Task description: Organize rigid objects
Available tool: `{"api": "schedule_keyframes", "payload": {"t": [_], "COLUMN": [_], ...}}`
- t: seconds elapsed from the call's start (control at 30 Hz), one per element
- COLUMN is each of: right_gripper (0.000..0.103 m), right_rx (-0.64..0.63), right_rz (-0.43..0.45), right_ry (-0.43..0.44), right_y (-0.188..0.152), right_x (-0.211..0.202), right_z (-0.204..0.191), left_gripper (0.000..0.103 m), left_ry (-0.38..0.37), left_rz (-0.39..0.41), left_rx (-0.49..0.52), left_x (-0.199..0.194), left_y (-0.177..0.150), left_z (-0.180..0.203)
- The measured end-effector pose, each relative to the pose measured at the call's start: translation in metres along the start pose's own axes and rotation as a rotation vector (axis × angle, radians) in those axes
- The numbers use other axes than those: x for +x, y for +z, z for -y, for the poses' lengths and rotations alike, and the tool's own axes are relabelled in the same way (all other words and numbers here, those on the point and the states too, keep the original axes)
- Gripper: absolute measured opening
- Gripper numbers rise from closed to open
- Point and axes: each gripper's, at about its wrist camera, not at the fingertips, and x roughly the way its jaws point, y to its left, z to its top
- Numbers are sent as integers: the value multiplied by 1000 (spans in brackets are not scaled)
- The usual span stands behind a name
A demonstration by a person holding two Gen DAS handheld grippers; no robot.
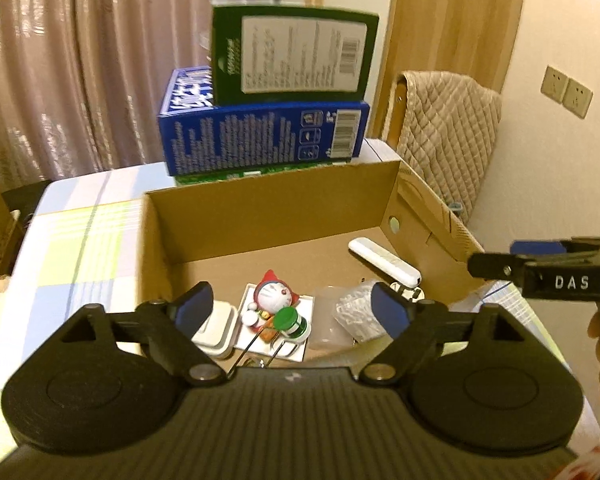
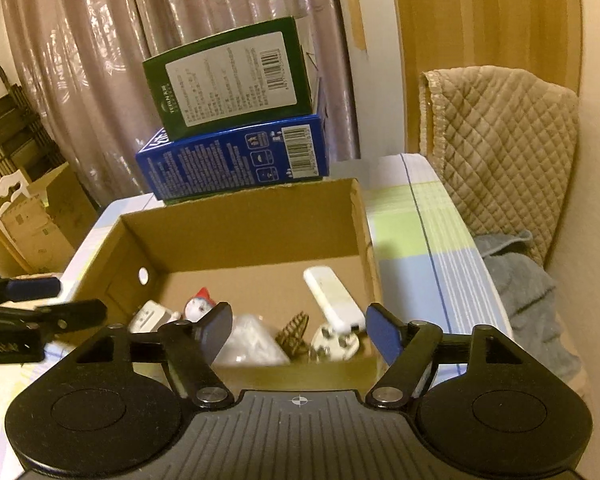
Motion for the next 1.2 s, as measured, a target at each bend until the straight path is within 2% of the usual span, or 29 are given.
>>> {"api": "schedule_keyframes", "payload": {"t": [0.27,0.43,0.57,0.87,1.2], "right_gripper": [79,81,81,81,81], "right_rx": [-10,-45,-61,-104,-98], "right_rz": [-31,-38,-37,-32,-8], "right_ry": [8,3,-6,8,-13], "right_y": [-22,-37,-51,-83,-108], "right_x": [-61,-95,-118,-161,-191], "right_z": [-15,-29,-39,-63,-69], "left_gripper": [99,102,102,102,102], "left_ry": [75,94,124,106,153], "left_rz": [41,52,54,53,51], "left_rx": [-74,-130,-135,-185,-190], "left_x": [-72,-112,-139,-185,-212], "left_y": [-28,-49,-62,-88,-112], "left_z": [7,11,18,28,45]}}
